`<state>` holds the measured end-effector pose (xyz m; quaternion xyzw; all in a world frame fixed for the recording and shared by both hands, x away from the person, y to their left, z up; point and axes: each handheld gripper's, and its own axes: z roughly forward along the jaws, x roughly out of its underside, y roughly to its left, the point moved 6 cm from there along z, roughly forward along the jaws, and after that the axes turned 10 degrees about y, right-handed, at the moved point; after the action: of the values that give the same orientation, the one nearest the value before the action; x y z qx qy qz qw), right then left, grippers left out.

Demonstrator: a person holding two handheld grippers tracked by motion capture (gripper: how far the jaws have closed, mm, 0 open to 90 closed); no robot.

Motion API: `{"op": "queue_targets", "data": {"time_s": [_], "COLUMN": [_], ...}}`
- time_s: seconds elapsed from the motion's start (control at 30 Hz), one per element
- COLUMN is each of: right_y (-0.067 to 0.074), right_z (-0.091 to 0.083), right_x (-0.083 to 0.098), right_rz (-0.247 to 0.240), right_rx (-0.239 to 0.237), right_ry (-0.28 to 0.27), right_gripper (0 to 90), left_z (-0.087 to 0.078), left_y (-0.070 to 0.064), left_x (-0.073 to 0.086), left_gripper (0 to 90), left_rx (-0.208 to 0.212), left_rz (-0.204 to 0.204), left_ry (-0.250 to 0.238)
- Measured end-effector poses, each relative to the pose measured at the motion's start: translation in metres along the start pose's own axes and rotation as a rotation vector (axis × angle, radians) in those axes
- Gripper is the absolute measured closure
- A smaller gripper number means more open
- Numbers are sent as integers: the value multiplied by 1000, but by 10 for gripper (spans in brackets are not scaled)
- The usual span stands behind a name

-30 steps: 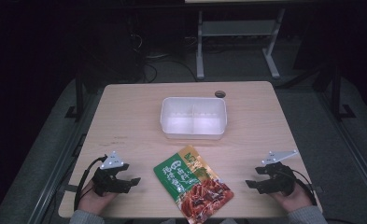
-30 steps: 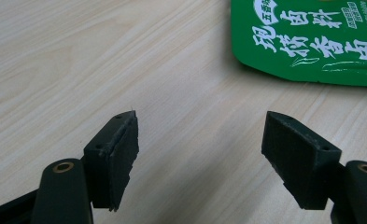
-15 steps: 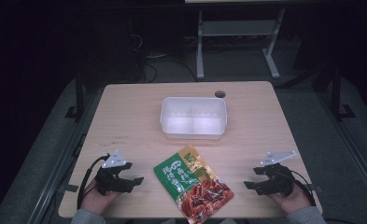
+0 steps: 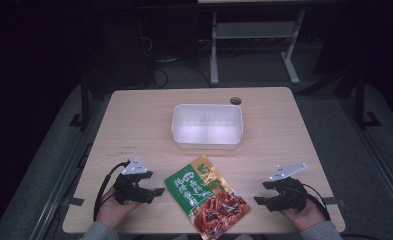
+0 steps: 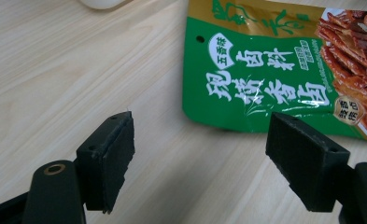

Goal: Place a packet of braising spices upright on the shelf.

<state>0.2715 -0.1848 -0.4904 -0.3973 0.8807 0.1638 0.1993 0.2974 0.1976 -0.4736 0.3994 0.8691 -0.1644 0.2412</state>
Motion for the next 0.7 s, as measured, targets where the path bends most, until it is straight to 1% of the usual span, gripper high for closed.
{"op": "queue_targets", "data": {"time_s": [0.03,0.07,0.1,0.13,0.17,0.23,0.27,0.33,0.43,0.53,0.57,0.6,0.63,0.67,0.7], "right_y": [0,4,4,6,12,18,21,23,32,38,38,41,43,44,44], "right_z": [0,2,2,3,4,5,5,6,11,15,15,18,19,20,20], "right_x": [0,-3,-3,-4,-8,-12,-14,-16,-22,-25,-25,-26,-27,-27,-27], "right_rz": [0,-14,-14,-21,-49,-74,-85,-90,-126,-151,-151,-164,-174,-175,-175], "right_rx": [0,-7,-7,-12,-18,-32,-34,-33,-49,-61,-61,-67,-67,-68,-68], "right_ry": [0,4,4,6,2,-1,-1,2,7,17,17,31,35,42,42], "right_gripper": [385,423,423,473,524,587,593,604,664,693,693,727,730,749,749], "left_z": [2,6,6,8,11,15,17,19,25,27,27,28,28,28,28], "left_y": [0,-1,-1,0,0,0,0,1,1,2,2,3,3,3,3], "left_x": [-2,-6,-6,-8,-12,-16,-18,-20,-25,-26,-26,-26,-26,-26,-26], "left_gripper": [233,233,233,233,235,237,239,242,251,251,252,256,261,272,282], "left_rx": [4,11,11,12,20,21,22,26,38,36,36,35,35,37,37], "left_rz": [1,0,0,3,-3,-8,-10,-13,-29,-34,-34,-35,-37,-39,-39], "left_ry": [6,19,19,26,32,41,48,49,58,61,61,61,61,61,61]}}
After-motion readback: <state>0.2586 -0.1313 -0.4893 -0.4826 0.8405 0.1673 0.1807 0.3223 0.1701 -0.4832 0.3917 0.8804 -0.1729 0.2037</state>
